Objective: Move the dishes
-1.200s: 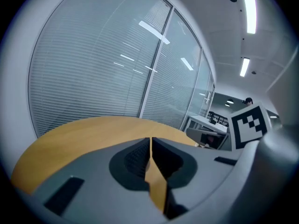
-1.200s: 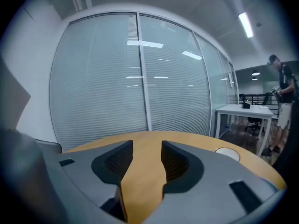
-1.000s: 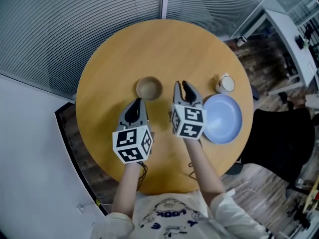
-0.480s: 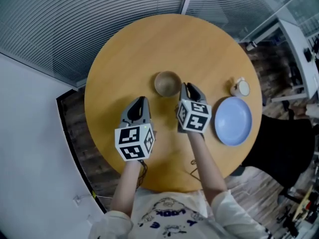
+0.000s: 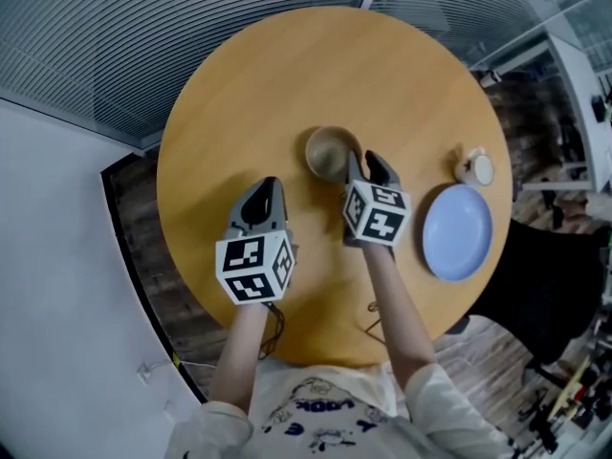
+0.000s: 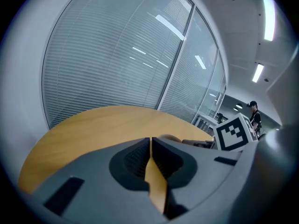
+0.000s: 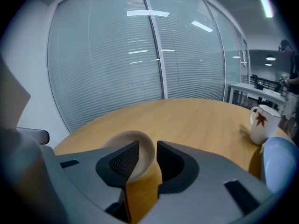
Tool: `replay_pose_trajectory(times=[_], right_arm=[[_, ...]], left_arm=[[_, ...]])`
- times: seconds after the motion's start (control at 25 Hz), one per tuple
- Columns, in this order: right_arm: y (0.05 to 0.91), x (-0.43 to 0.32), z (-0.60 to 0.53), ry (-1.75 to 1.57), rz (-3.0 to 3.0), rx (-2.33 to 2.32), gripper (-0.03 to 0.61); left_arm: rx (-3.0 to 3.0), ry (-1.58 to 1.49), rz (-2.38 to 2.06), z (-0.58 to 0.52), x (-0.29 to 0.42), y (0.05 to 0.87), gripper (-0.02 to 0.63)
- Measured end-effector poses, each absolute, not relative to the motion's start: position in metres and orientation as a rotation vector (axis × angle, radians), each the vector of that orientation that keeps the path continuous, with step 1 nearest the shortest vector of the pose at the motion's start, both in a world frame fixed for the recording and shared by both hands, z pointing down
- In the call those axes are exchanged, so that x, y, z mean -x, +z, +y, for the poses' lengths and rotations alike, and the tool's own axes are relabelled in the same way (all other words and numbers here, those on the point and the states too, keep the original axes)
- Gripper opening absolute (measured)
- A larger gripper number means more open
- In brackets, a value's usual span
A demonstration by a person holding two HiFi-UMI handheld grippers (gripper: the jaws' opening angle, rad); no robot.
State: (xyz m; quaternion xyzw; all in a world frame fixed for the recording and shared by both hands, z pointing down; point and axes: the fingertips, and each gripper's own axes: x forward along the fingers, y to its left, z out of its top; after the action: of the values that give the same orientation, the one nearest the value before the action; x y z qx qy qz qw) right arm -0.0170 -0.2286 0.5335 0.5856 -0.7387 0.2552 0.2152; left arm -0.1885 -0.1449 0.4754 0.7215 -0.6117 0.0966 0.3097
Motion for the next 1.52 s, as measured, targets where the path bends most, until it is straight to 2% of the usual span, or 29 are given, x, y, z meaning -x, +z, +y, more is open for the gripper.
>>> replay_pose_trajectory(times=[0.44,0.6,1.0,1.52], right_arm=[[0.563,0.025,-0.236,0.860,-1.997,-1.608,0.100],[0.566,0.017,-0.233,0.891,-1.977,-1.645,0.031],[0.542,0.014,-0.232,0.979,-2.035,-1.701,0.017],[0.474,-0.093,-0.165,0.957,-1.895,-2.010,0.017]], left_arm=[[-1.873,0.272,-1.582,-0.151,0.194,0.500,0.015],[-1.874,0.280,-1.575,-0.149,0.185,0.504,0.015],[-1.901,0.295,-1.573,-0.149,0.175,0.492,0.015],[-2.112,0.298,-1.400,-0.140,0.084,0.447,0.015]])
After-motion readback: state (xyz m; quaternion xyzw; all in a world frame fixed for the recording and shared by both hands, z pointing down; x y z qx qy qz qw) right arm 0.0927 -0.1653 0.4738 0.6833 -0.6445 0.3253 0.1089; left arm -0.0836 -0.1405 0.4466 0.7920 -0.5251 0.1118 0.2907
